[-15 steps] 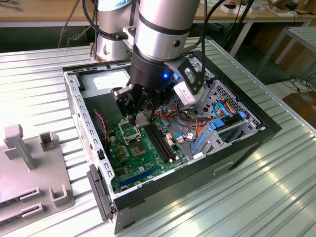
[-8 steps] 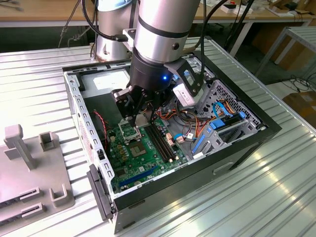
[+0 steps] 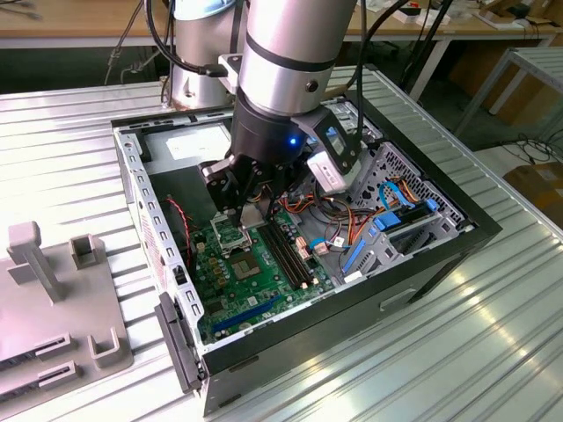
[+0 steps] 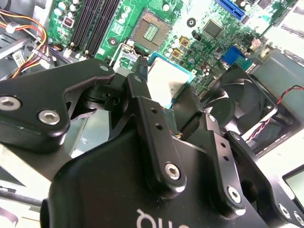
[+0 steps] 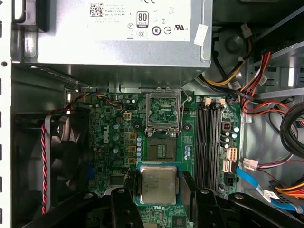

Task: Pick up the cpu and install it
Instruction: 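Place the cpu into insertion slot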

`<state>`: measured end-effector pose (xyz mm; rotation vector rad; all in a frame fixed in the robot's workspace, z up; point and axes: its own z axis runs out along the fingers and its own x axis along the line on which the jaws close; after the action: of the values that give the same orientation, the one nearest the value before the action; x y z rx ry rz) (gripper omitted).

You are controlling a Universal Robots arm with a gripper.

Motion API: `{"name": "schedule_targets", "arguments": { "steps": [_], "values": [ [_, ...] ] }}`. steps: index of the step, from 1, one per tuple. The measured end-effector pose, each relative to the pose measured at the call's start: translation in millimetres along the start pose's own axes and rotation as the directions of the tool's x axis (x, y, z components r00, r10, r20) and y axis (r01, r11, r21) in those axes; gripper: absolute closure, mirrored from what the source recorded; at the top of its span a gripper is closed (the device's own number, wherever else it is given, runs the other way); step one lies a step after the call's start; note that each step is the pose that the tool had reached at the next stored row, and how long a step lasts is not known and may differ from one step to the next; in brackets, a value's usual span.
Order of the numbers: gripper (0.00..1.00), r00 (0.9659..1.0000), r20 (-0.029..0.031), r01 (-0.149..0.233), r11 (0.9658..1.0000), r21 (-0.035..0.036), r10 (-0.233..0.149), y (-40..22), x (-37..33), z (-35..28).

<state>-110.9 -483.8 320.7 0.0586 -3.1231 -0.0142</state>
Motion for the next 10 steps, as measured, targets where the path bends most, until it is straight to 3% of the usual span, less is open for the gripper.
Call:
{"name": "schedule_targets", "arguments": {
  "steps": [10],
  "values": [
    [0.53,1.0000,0.0000,0.000,1.0000,0.0000,0.000,0.0,0.0,1.6]
  ]
}}
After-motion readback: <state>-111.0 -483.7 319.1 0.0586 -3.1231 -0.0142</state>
